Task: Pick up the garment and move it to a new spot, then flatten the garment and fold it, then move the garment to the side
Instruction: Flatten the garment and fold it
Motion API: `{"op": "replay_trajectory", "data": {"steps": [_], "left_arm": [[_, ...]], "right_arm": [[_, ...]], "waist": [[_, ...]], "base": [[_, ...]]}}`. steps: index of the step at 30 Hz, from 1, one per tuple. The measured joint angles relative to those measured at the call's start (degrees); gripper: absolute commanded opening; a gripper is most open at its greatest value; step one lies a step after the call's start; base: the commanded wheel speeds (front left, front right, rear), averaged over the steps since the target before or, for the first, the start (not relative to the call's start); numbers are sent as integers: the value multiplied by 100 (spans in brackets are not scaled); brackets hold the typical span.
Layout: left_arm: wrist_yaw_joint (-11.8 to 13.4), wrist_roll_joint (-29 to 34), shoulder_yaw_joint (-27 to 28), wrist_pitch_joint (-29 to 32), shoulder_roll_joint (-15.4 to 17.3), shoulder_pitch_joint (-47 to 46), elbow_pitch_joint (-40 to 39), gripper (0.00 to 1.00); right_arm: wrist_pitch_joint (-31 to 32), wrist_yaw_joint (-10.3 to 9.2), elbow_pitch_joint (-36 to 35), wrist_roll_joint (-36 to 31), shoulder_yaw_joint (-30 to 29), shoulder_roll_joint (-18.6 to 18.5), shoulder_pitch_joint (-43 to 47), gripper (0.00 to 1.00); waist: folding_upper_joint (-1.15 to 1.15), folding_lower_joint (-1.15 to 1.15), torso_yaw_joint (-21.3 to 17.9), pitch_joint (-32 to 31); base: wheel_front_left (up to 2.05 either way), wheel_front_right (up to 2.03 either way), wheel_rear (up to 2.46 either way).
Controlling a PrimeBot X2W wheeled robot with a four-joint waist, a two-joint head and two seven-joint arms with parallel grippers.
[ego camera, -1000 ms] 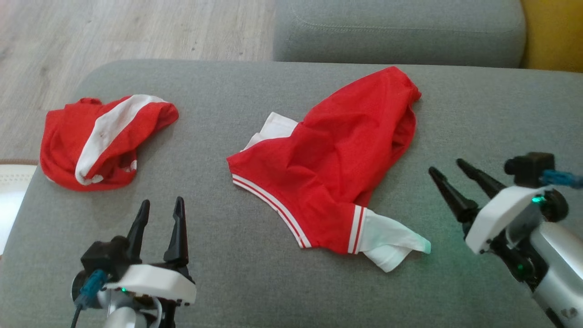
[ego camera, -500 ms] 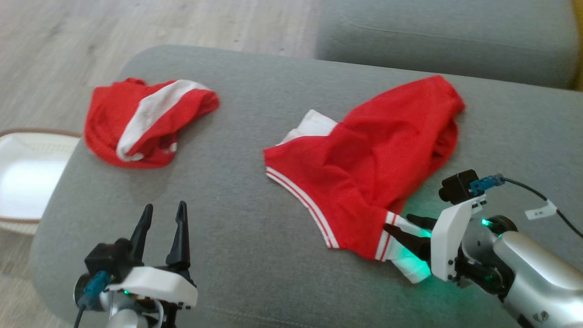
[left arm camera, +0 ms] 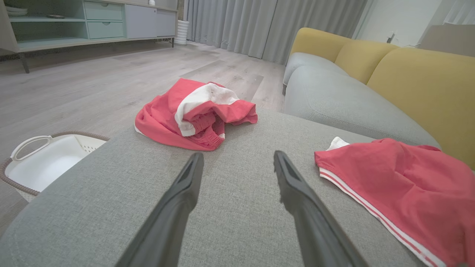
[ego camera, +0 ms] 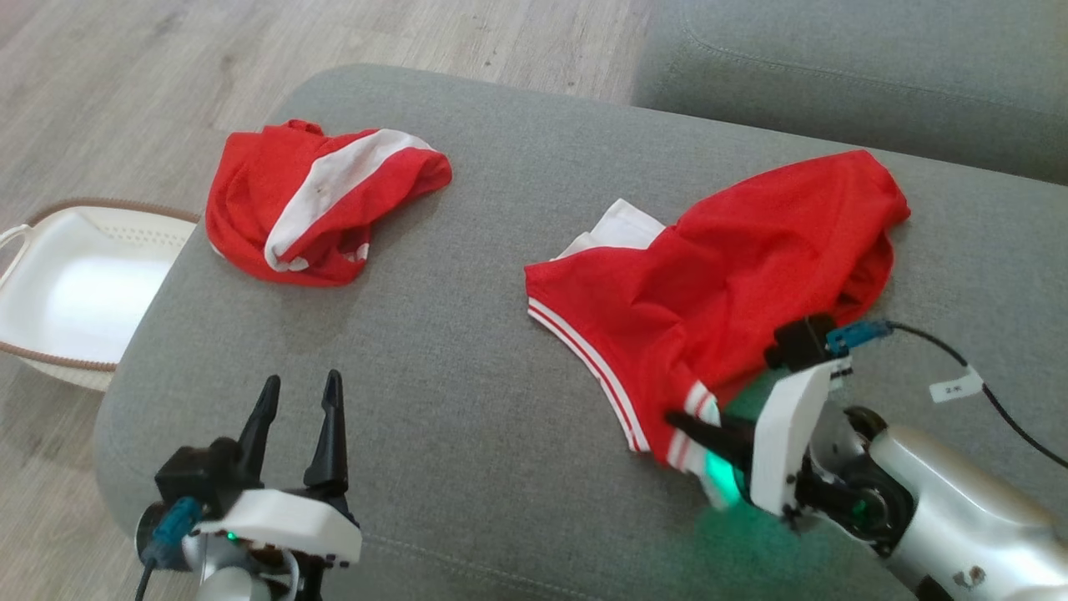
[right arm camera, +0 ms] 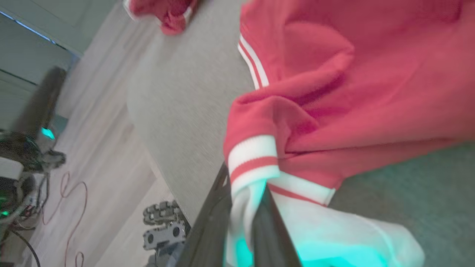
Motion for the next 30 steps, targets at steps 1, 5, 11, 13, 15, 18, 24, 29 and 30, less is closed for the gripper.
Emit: {"op": "replay_trajectory", "data": {"steps": [1, 5, 11, 13, 15, 18, 24, 29, 30], "left_arm": [[0, 0, -1, 0, 0, 0, 0, 100], [0, 0, -23, 0, 0, -3, 0, 100], [1, -24, -226, 0, -3, -69, 12, 100], [3, -27, -257, 0, -8, -121, 40, 100], [11, -78, -265, 0, -3, -177, 53, 100], [41, -85, -285, 0, -3, -183, 58, 100], [85, -83, -227, 0, -4, -170, 59, 100], [82, -82, -177, 0, -3, -111, 58, 100], [81, -81, -165, 0, -3, -108, 57, 100]], "right_arm": [[-132, 1, -68, 42, -15, 26, -15, 0], [-532, 0, -37, 123, 57, 478, -325, 0], [-899, 0, 467, 287, 492, 1462, -1181, 0], [-1058, 0, 739, 286, 654, 1680, -1376, 29], [-1211, 0, 1076, 246, 878, 1819, -1521, 100], [-1479, 0, 1407, 227, 1136, 1870, -1575, 100], [-2129, 0, 1179, 341, 1323, 1715, -1659, 100], [-3123, 0, 857, 257, 1301, 1110, -1681, 100], [-3320, 0, 867, 169, 1269, 951, -1681, 100]], "waist": [[0, 0, 6, 7], [0, 0, 34, 67], [0, 0, 217, 195], [0, 0, 291, 233], [0, 0, 360, 262], [0, 0, 408, 277], [0, 0, 269, 232], [0, 0, -42, 115], [0, 0, -113, 89]], "base": [[0, 0, 0], [0, 0, 0], [0, 0, 0], [0, 0, 0], [0, 0, 0], [0, 0, 0], [0, 0, 0], [0, 0, 0], [0, 0, 0]]}}
